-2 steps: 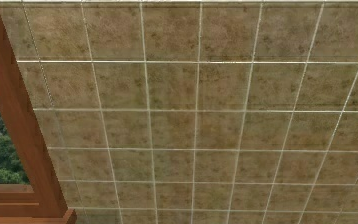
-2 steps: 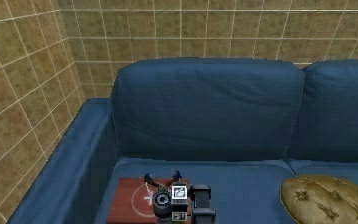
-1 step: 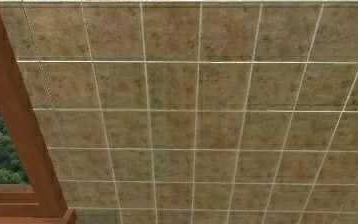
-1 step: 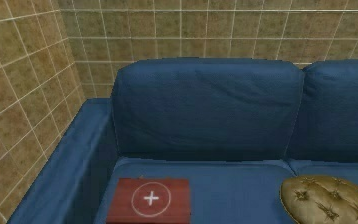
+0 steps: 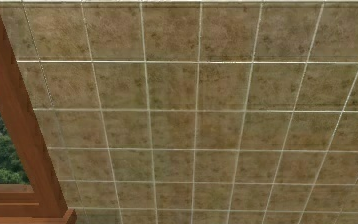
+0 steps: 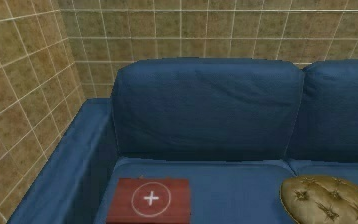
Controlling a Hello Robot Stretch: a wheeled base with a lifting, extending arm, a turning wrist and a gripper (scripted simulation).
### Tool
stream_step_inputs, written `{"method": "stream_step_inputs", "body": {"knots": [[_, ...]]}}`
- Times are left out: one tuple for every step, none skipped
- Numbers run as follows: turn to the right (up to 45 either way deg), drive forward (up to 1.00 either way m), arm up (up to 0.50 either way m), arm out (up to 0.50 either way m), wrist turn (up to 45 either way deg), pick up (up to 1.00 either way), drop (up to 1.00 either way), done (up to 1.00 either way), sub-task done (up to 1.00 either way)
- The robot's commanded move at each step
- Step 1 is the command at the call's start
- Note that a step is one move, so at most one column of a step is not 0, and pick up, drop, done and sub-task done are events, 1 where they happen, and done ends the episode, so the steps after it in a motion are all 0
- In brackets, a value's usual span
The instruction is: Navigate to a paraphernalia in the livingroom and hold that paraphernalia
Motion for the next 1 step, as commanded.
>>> {"method": "stream_step_inputs", "body": {"knots": [[0.0,0.0,0.1,0.0,0.0,0.0,0.0,0.0,0.0]]}}
